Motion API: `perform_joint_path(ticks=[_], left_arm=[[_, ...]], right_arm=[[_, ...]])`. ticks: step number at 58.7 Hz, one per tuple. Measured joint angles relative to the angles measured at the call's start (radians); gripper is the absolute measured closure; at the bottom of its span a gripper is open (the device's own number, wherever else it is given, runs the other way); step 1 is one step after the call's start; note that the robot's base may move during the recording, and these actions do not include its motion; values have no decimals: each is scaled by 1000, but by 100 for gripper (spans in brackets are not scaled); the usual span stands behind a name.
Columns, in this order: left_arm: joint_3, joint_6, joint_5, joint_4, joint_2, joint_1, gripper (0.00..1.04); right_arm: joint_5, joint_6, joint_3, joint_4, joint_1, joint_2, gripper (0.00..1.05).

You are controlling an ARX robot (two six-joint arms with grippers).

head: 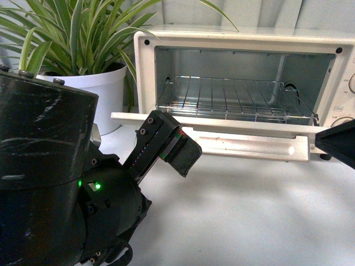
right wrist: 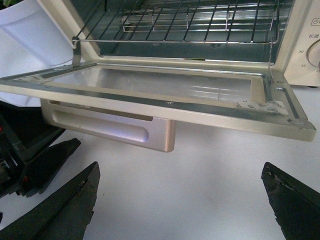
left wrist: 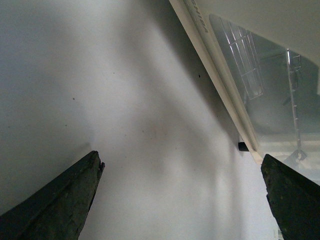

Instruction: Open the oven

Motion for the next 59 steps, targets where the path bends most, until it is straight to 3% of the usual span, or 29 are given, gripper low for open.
perform_joint_path(ticks=[29,59], left_arm=[[-31,376,-48,-62,-18,1,7],[-52,793,-180,-77,6,-42,7]], right_arm=[[-89,-4,-199,-66,-140,-238,9],[-100,-2,-246,-66,-162,-269,9]])
